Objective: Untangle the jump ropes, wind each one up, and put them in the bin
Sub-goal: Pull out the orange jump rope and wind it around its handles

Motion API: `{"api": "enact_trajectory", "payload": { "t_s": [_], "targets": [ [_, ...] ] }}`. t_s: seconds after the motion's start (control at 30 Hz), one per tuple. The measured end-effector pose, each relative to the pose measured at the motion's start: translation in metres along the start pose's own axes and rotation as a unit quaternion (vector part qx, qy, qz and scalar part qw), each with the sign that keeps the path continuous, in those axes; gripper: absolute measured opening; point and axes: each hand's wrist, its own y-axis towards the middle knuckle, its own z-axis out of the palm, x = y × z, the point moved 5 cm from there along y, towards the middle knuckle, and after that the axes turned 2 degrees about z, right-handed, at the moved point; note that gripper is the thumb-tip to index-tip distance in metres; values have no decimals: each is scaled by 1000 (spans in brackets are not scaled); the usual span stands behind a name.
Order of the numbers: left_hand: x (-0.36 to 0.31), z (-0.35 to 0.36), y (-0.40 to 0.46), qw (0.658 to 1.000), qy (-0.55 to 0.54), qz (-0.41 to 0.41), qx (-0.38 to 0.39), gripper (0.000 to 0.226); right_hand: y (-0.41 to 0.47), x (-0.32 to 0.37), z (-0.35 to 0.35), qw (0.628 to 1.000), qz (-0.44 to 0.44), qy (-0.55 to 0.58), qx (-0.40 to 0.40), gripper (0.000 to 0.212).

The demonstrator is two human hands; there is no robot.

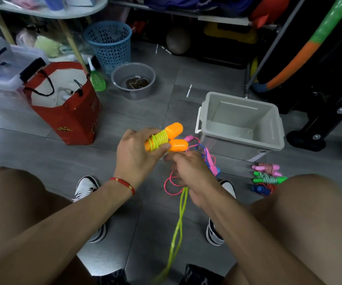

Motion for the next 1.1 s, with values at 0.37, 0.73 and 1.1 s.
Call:
{"api": "enact_trajectory", "payload": {
  "t_s": [0.37, 0.73, 1.1],
  "targets": [
    [-12, -1, -14, 960, -252, 14, 120, 48, 7, 15, -25, 996, -73, 32, -31, 59],
    [-7, -5, -19, 758, -474, -250, 372, 34, -1, 36, -18, 943, -253, -141, 166, 24],
    [26, 3, 4, 936, -248, -230, 96, 18, 7, 23, -7, 946, -213, -230, -83, 35]
  ]
}}
